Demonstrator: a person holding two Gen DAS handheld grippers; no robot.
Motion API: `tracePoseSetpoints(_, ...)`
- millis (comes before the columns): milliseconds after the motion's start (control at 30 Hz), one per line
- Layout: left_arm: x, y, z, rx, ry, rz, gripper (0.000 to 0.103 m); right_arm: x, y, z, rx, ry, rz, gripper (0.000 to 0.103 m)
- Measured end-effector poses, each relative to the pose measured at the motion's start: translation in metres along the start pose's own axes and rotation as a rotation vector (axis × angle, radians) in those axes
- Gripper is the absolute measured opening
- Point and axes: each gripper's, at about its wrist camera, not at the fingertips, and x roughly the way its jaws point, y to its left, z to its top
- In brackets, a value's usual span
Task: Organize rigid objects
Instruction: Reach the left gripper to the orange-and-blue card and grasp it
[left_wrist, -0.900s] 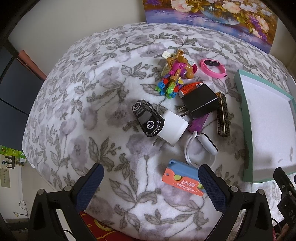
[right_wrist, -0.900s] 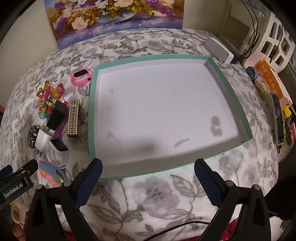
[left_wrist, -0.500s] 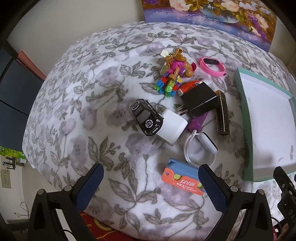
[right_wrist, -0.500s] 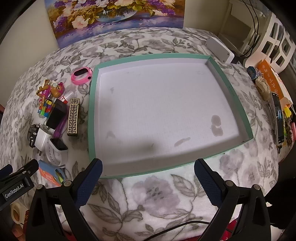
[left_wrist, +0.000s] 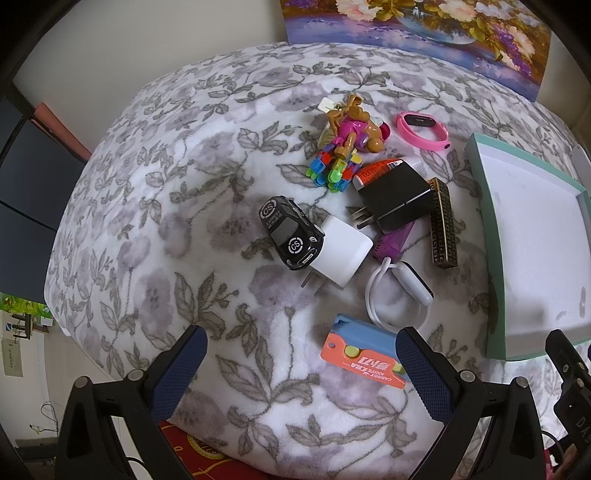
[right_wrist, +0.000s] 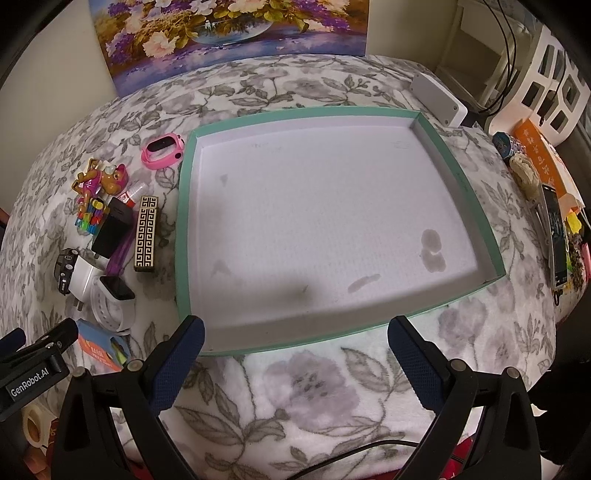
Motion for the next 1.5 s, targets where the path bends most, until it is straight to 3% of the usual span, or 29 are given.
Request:
tracePoseSetpoints(867,0.001,-0.006,0.001,0.003,0.003,0.001,0.103,-0.001,0.000,0.001,-0.016,-0.015,-0.004,0.100)
tracePoseSetpoints(1033,0.003,-0.009,-0.003,0.011,0.018,-0.018,0.103,0.001,0.000,0.000,-0.004,0.009,0.026,0.100)
tracePoseSetpoints(1133,0.009,-0.012,-0.008,0.029,0.053,-0.050,0.103,0.002,0.002,0.000,-0.008,0.025,0.027,0.100)
tracePoseSetpoints(1500,0.028,-0.047,-0.015,0.197,0.123,-0.037,0.100,0.006,0.006,0.000,-0.033,0.023,-0.014,0.100)
